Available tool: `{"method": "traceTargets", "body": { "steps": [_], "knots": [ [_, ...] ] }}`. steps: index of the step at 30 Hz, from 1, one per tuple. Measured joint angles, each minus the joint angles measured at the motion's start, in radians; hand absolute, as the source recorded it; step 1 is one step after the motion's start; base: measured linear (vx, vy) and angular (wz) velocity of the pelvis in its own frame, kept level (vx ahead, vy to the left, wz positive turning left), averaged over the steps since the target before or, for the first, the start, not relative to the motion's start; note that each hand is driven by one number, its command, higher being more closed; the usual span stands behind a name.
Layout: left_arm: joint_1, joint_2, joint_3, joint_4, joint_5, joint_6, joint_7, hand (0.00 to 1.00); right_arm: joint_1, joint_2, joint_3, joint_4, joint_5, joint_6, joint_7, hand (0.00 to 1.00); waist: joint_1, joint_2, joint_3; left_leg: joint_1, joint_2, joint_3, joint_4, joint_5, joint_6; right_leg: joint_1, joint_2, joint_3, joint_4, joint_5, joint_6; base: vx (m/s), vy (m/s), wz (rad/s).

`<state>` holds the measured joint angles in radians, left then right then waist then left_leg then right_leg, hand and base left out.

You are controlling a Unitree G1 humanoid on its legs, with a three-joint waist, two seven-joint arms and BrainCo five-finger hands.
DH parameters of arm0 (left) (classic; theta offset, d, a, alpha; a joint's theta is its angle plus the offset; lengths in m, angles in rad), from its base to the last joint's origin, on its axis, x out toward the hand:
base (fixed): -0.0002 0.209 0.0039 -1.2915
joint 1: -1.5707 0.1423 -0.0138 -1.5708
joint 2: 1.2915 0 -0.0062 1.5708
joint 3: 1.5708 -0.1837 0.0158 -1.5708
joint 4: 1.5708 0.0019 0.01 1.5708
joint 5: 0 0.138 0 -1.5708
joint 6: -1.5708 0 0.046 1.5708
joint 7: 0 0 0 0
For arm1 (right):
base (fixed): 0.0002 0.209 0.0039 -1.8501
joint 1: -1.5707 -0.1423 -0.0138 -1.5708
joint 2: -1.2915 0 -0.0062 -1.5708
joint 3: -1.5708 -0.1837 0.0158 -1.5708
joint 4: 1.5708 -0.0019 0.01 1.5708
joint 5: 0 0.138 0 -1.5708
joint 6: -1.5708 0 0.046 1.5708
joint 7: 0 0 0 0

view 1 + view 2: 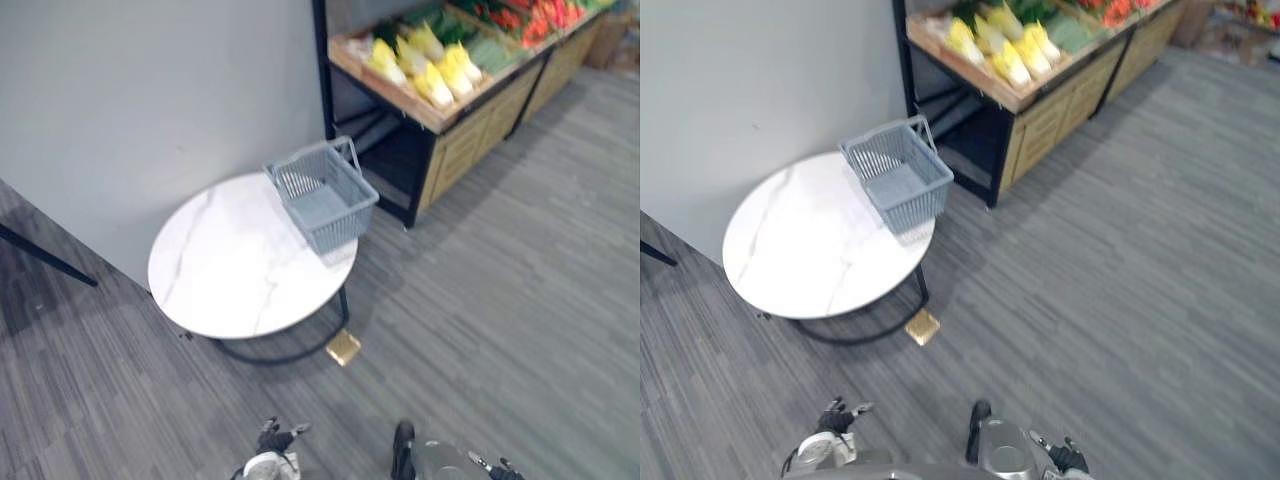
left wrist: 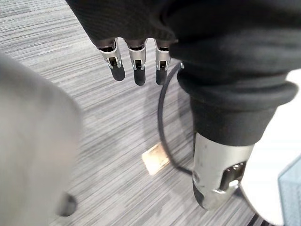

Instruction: Pick vegetable in the basket

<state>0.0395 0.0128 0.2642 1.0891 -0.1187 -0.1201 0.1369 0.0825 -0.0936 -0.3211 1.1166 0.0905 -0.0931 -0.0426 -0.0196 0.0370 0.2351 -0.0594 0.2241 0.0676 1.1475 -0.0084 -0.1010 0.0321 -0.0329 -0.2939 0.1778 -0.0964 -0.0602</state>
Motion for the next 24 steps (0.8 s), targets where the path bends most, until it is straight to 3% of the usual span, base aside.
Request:
{"method": "traceTargets", "body": {
  "steps": [2, 4, 5, 6, 7, 8, 9, 10, 12, 13, 15, 16, 17, 19, 20, 22, 24],
  "knots": [
    [0.005, 0.004, 0.040, -0.020, 0.005, -0.003, -0.006, 0.00, -0.011, -0.012, 0.013, -0.003, 0.000, -0.002, -0.002, 0.00, 0.023, 0.008, -0.002, -0.123, -0.007, 0.071, -0.030, -0.112, 0.046, 0.077, -0.003, 0.010, -0.032, -0.032, 0.018, 0.44, -0.050, -0.15],
    [0.019, 0.015, 0.059, -0.019, 0.008, -0.001, -0.007, 0.00, -0.043, -0.014, 0.019, -0.003, 0.006, -0.003, -0.001, 0.00, 0.027, 0.013, -0.001, -0.210, -0.024, 0.107, -0.176, -0.166, 0.057, 0.115, -0.008, 0.028, -0.056, -0.051, 0.039, 0.44, 0.054, -0.42],
    [0.054, 0.027, 0.056, -0.003, 0.017, 0.007, -0.006, 0.00, -0.060, -0.003, 0.035, -0.004, 0.007, -0.006, 0.000, 0.00, 0.035, 0.004, -0.001, -0.214, -0.054, 0.144, -0.426, -0.170, 0.050, 0.139, -0.021, 0.048, -0.068, -0.060, 0.066, 0.54, 0.155, -0.72],
    [0.101, 0.023, 0.054, 0.026, 0.018, 0.025, -0.005, 0.00, -0.059, -0.001, 0.088, -0.018, 0.007, -0.014, 0.005, 0.00, 0.051, 0.024, -0.019, -0.197, -0.070, 0.194, -0.760, -0.078, 0.057, 0.167, -0.011, 0.073, -0.090, -0.085, 0.090, 0.46, 0.136, -0.64],
    [0.110, 0.018, 0.053, 0.033, 0.018, 0.031, -0.005, 0.00, -0.055, -0.003, 0.099, -0.021, 0.007, -0.015, 0.006, 0.00, 0.051, 0.032, -0.024, -0.197, -0.069, 0.200, -0.817, -0.051, 0.059, 0.173, -0.003, 0.075, -0.095, -0.091, 0.094, 0.50, 0.185, -0.36],
    [0.142, 0.008, 0.050, 0.063, 0.020, 0.042, -0.010, 0.00, -0.055, 0.004, 0.123, -0.022, 0.008, -0.014, 0.006, 0.00, 0.062, 0.044, -0.035, -0.186, -0.078, 0.205, -0.885, 0.036, 0.139, 0.213, 0.003, 0.085, -0.109, -0.123, 0.109, 0.44, 0.146, 0.22],
    [0.167, 0.033, 0.053, 0.066, 0.025, 0.045, -0.008, 0.00, -0.053, 0.029, 0.156, -0.024, 0.007, -0.018, 0.013, 0.00, 0.058, -0.006, -0.053, -0.178, -0.130, 0.238, -0.914, 0.026, 0.134, 0.230, -0.039, 0.084, -0.128, -0.126, 0.109, 0.55, 0.171, 0.30],
    [0.167, 0.038, 0.053, 0.068, 0.024, 0.045, -0.005, 0.00, -0.054, 0.034, 0.165, -0.023, 0.007, -0.020, 0.016, 0.00, 0.061, -0.033, -0.063, -0.179, -0.149, 0.237, -0.915, 0.012, 0.144, 0.228, -0.055, 0.086, -0.126, -0.126, 0.110, 0.54, 0.138, 0.46],
    [0.164, 0.039, 0.057, 0.068, 0.024, 0.046, -0.003, 0.00, -0.080, 0.034, 0.178, -0.023, 0.006, -0.022, 0.022, 0.00, 0.073, -0.045, -0.065, -0.168, -0.192, 0.230, -0.921, -0.022, 0.161, 0.199, -0.094, 0.116, -0.046, -0.123, 0.112, 0.45, 0.152, 0.21],
    [0.164, 0.037, 0.055, 0.066, 0.023, 0.045, 0.003, 0.00, -0.090, 0.031, 0.184, -0.022, -0.003, -0.022, 0.027, 0.00, 0.082, -0.044, -0.064, -0.122, -0.213, 0.237, -0.946, -0.038, 0.170, 0.172, -0.118, 0.150, 0.066, -0.121, 0.116, 0.53, 0.231, -0.07],
    [0.167, 0.037, 0.053, 0.062, 0.022, 0.043, 0.011, 0.00, -0.096, 0.034, 0.216, -0.024, -0.014, -0.025, 0.032, 0.00, 0.092, -0.041, -0.064, -0.024, -0.229, 0.249, -1.008, -0.064, 0.158, 0.065, -0.153, 0.190, 0.369, -0.061, 0.213, 0.50, 0.195, -0.17],
    [0.160, 0.045, 0.034, 0.061, 0.015, 0.044, 0.014, 0.00, -0.095, 0.040, 0.231, -0.027, -0.025, -0.025, 0.032, 0.00, 0.080, -0.042, -0.063, 0.033, -0.236, 0.235, -1.028, -0.081, 0.156, -0.013, -0.173, 0.199, 0.570, -0.003, 0.311, 0.39, 0.081, 0.13],
    [0.157, 0.063, 0.003, 0.055, 0.011, 0.044, 0.016, 0.00, -0.086, 0.040, 0.232, -0.047, -0.037, -0.027, 0.033, 0.00, 0.072, -0.042, -0.063, 0.081, -0.239, 0.216, -1.037, -0.096, 0.155, -0.070, -0.194, 0.177, 0.718, -0.016, 0.293, 0.38, 0.058, 0.31],
    [0.143, 0.072, -0.025, 0.024, 0.004, 0.043, 0.023, 0.00, -0.076, 0.029, 0.253, -0.060, -0.043, -0.030, 0.030, 0.00, 0.051, -0.045, -0.064, 0.144, -0.244, 0.179, -1.056, -0.105, 0.147, -0.117, -0.225, 0.104, 0.771, -0.065, 0.241, 0.36, -0.007, 0.61],
    [0.123, 0.070, -0.032, -0.001, 0.003, 0.040, 0.034, 0.00, -0.067, 0.025, 0.259, -0.069, -0.043, -0.030, 0.030, 0.00, 0.048, -0.048, -0.065, 0.176, -0.243, 0.152, -1.077, -0.105, 0.145, -0.136, -0.238, 0.058, 0.720, -0.108, 0.214, 0.33, -0.052, 0.74],
    [0.093, 0.066, -0.046, -0.033, -0.013, 0.032, 0.048, 0.00, -0.057, 0.022, 0.260, -0.083, -0.043, -0.034, 0.030, 0.00, 0.044, -0.048, -0.065, 0.186, -0.234, 0.100, -1.082, -0.110, 0.133, -0.158, -0.246, 0.025, 0.580, -0.122, 0.190, 0.26, -0.095, 0.82],
    [0.064, 0.051, -0.071, -0.068, -0.036, 0.008, 0.055, 0.00, -0.049, 0.020, 0.259, -0.080, -0.043, -0.042, 0.030, 0.00, 0.045, -0.048, -0.065, 0.189, -0.216, 0.023, -1.075, -0.127, 0.099, -0.174, -0.238, 0.104, 0.275, -0.107, 0.196, 0.33, -0.233, 0.98]
  ]
}}
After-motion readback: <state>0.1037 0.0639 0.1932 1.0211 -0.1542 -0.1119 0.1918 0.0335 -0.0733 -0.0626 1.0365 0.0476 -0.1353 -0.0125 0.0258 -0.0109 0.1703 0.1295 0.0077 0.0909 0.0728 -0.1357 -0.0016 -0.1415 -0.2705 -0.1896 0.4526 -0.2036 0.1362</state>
